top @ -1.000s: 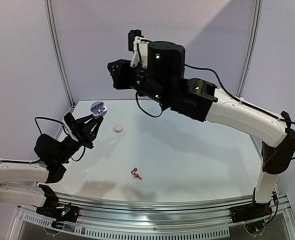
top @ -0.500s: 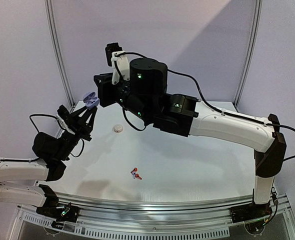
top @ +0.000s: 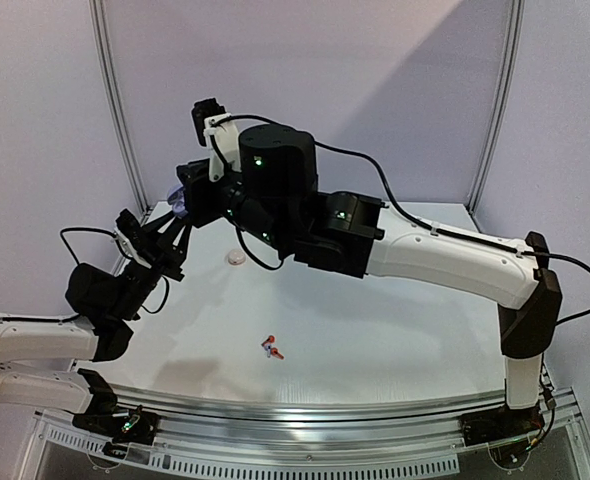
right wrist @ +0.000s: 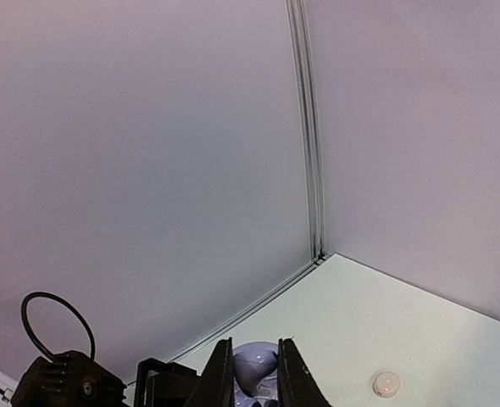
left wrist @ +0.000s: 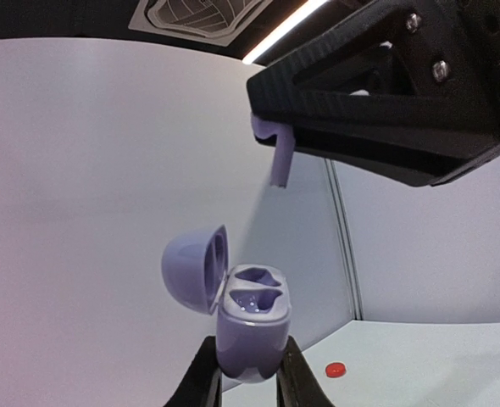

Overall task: Insert the wireless bluetooth earbuds into the charging case
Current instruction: Insert the right earbud into the right side groove of the charging case.

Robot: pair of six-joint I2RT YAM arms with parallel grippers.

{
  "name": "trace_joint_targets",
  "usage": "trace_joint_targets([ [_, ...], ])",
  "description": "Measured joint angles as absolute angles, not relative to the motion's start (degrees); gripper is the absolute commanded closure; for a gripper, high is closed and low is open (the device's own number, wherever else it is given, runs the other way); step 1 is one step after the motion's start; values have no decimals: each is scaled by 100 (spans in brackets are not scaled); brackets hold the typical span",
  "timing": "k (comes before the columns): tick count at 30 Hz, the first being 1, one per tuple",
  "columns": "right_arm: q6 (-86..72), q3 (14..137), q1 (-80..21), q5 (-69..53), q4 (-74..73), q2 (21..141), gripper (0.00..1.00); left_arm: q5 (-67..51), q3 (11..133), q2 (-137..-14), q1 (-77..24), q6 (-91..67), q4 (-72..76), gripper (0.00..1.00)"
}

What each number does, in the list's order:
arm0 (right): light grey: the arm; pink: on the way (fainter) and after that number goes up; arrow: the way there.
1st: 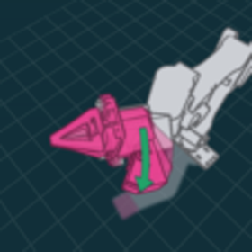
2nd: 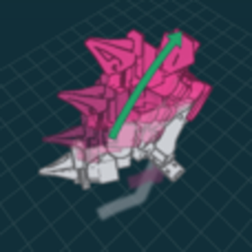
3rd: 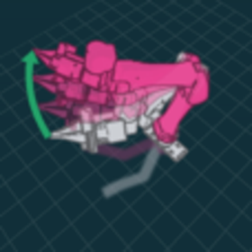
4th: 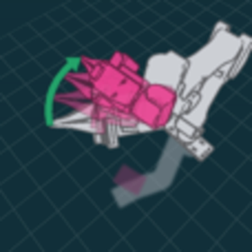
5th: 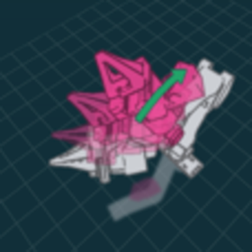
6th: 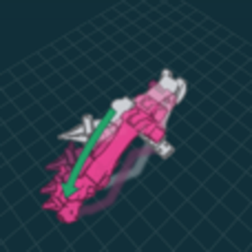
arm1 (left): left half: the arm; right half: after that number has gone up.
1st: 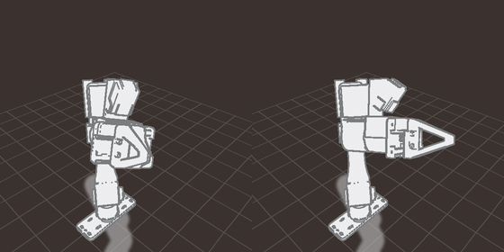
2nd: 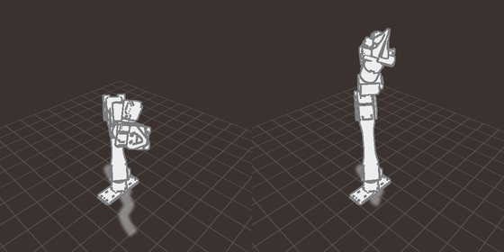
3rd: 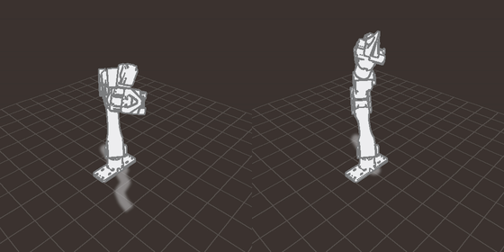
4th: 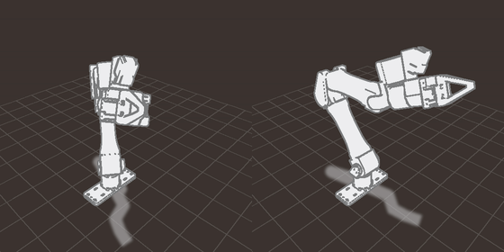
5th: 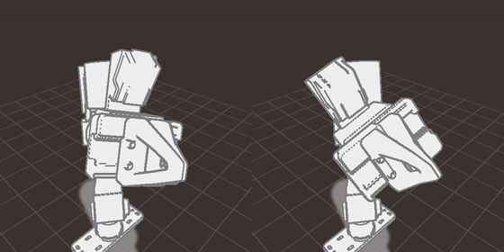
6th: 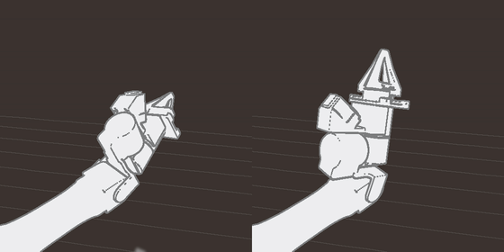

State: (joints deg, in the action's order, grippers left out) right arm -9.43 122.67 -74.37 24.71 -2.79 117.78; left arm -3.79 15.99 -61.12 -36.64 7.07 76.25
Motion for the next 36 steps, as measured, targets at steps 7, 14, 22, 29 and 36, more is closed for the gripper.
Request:
trace_joint_targets([
  [7,-1074,12425,-7437,2449,-556,11891,100,-427,1603,-6112,-3664,749,7627,100],
  [14,-1201,12451,-7435,2429,-729,11939,100,-478,1603,-6112,-3664,777,7627,100],
  [22,-1315,12455,-7419,2364,-797,11939,100,-552,1603,-6112,-3664,797,7627,100],
  [29,-1354,12457,-7419,2401,-956,11939,100,-554,1603,-6112,-3664,819,7629,100],
  [36,-1369,12477,-7419,2521,-998,11939,100,-554,1603,-6112,-3664,836,7627,100],
])
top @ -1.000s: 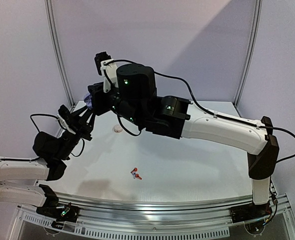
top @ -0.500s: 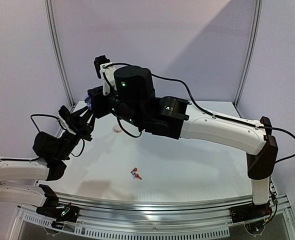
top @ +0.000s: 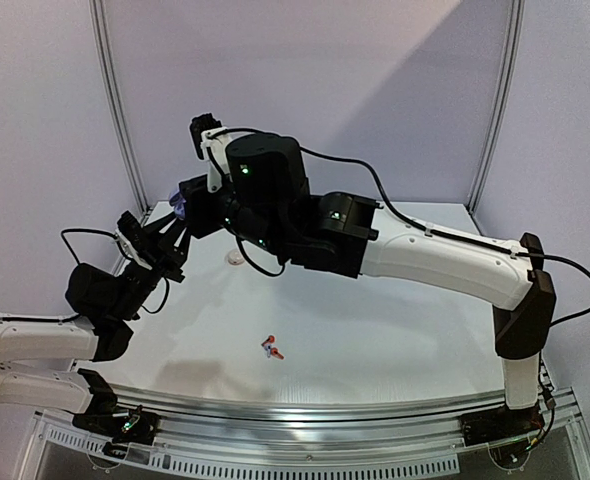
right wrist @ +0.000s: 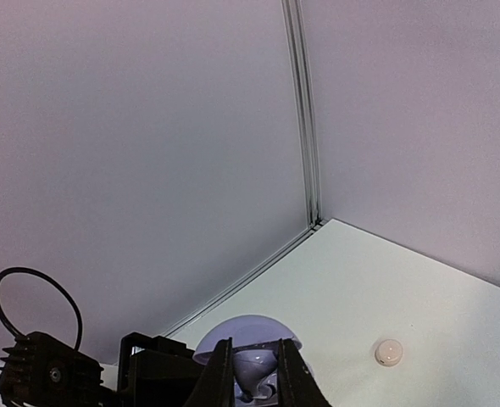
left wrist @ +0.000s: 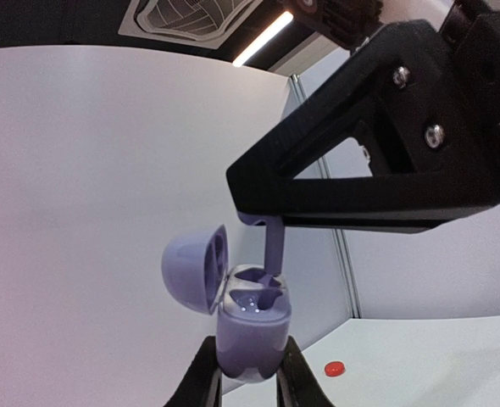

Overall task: Insert the wireless bluetooth earbuds into the charging case
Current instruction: Insert the right earbud into the right side groove of the charging case.

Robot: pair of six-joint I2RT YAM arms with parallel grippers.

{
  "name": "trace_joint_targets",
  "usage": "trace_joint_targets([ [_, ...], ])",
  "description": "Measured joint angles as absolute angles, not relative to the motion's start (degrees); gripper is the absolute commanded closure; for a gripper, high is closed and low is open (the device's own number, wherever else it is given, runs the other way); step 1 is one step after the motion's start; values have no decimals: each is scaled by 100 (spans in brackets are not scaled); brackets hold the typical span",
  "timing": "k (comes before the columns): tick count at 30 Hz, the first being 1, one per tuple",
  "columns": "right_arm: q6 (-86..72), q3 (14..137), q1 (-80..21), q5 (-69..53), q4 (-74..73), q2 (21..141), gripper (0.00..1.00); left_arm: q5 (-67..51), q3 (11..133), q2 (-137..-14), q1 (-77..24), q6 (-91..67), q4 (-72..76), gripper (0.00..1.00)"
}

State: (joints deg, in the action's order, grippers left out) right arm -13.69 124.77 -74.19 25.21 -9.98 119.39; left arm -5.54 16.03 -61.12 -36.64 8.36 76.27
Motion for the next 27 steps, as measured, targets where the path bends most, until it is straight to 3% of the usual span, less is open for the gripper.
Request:
trace_joint_targets([
  [20,-1369,12499,-7417,2628,-1037,12055,100,-604,1603,-6112,-3664,838,7634,100],
  [27,-1367,12499,-7417,2646,-1041,12068,80,-602,1603,-6112,-3664,858,7634,100],
])
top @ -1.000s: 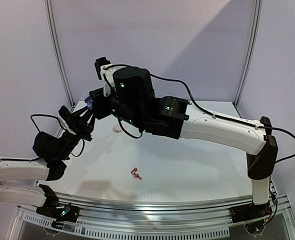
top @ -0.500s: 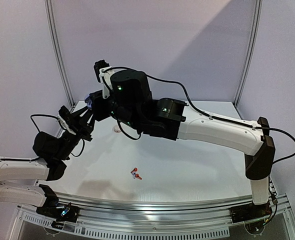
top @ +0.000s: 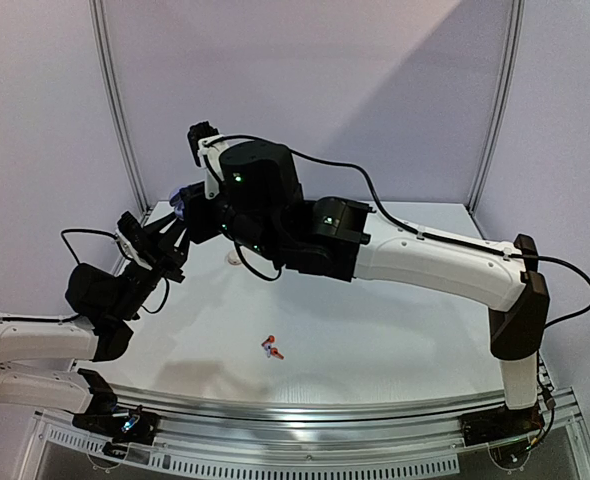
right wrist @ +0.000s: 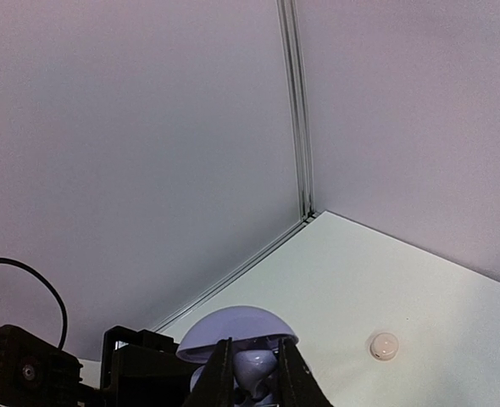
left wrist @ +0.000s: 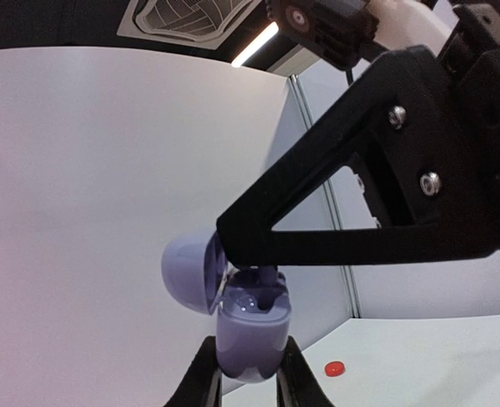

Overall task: Insert the wireless bluetooth earbuds into the charging case
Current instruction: Insert the right earbud into the right side groove of the charging case.

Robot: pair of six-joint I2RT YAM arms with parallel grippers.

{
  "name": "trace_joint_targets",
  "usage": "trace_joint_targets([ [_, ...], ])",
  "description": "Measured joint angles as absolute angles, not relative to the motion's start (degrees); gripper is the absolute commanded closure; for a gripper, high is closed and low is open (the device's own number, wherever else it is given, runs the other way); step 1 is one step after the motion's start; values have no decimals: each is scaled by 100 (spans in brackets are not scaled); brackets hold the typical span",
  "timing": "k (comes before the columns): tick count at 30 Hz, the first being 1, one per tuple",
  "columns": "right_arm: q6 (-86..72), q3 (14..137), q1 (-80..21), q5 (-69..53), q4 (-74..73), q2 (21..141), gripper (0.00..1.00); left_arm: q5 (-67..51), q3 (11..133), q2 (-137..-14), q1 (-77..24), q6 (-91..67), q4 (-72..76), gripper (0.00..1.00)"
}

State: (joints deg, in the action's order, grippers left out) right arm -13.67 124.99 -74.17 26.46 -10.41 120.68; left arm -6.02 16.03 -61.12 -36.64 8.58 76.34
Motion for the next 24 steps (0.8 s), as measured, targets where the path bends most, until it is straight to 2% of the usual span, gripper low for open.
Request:
trace_joint_targets([
  [14,-1367,12505,-7417,2674,-1041,12095,62,-607,1603,-6112,-3664,854,7594,100],
  [21,-1341,12510,-7417,2816,-1044,12095,58,-561,1603,-6095,-3664,764,7609,100],
  [24,-1315,12510,-7417,2886,-1041,12095,52,-550,1603,-6069,-3664,720,7623,100],
])
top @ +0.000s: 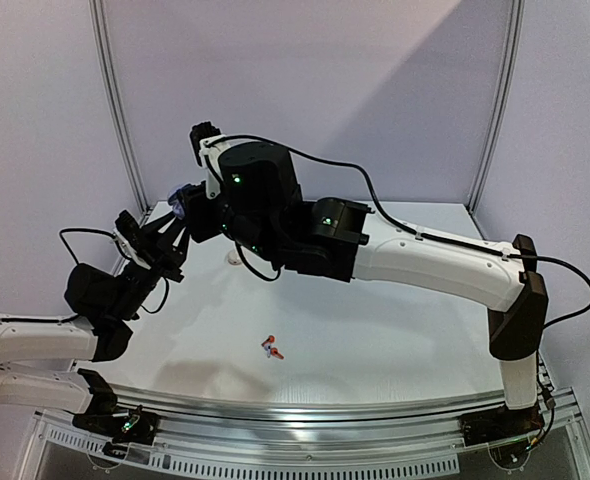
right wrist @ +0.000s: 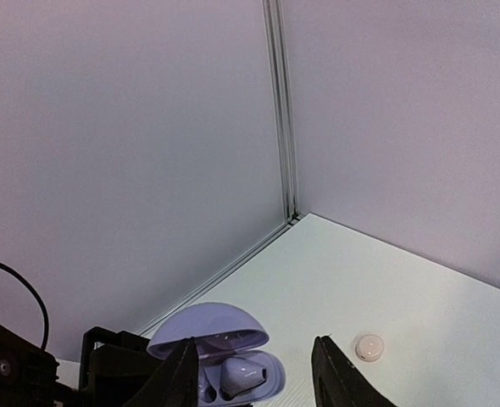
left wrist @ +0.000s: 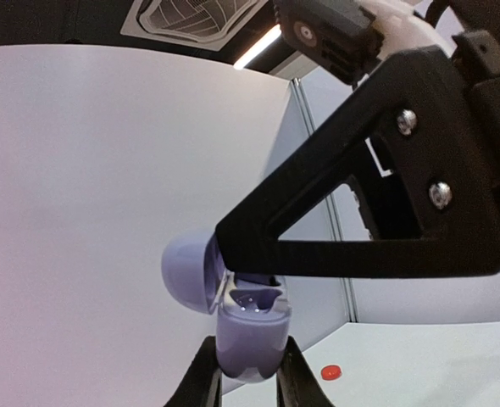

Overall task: Insert the wireless bluetooth earbuds into the charging case
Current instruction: Insert the right earbud into the right side groove of the charging case, then pick up the left earbud from the corner of the board.

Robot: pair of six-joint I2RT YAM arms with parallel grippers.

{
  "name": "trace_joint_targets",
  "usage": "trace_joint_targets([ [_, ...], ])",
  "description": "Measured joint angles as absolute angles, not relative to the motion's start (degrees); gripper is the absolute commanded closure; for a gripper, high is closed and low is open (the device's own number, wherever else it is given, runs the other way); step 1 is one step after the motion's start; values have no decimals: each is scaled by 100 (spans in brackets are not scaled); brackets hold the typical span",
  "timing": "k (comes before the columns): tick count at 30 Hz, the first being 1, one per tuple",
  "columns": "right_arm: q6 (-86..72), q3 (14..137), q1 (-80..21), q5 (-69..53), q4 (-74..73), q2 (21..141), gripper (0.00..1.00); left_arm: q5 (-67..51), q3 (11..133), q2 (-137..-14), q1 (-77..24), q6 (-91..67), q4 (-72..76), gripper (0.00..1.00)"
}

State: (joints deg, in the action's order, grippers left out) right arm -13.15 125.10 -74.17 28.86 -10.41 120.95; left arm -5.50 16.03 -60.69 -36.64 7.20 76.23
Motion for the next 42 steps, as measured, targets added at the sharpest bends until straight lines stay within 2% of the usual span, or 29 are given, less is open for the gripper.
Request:
trace_joint_targets([
  [11,-1160,12510,-7417,2985,-980,12016,46,-440,1601,-6016,-3662,642,7638,100],
  [14,-1135,12510,-7397,2926,-976,11939,53,-436,1601,-6005,-3662,633,7640,100],
  [20,-1400,12320,-7216,2349,-982,11548,60,-545,1599,-5999,-3645,567,7636,100],
  [29,-1964,12143,-6901,1964,-1352,11161,52,-596,1594,-5931,-3621,504,7518,100],
  [37,-3420,11559,-6453,2097,-2906,11122,54,-86,1597,-5341,-3605,532,6598,100],
  [42,-4018,12162,-6281,1857,-4136,11760,54,152,1695,-4845,-3555,440,5402,100],
])
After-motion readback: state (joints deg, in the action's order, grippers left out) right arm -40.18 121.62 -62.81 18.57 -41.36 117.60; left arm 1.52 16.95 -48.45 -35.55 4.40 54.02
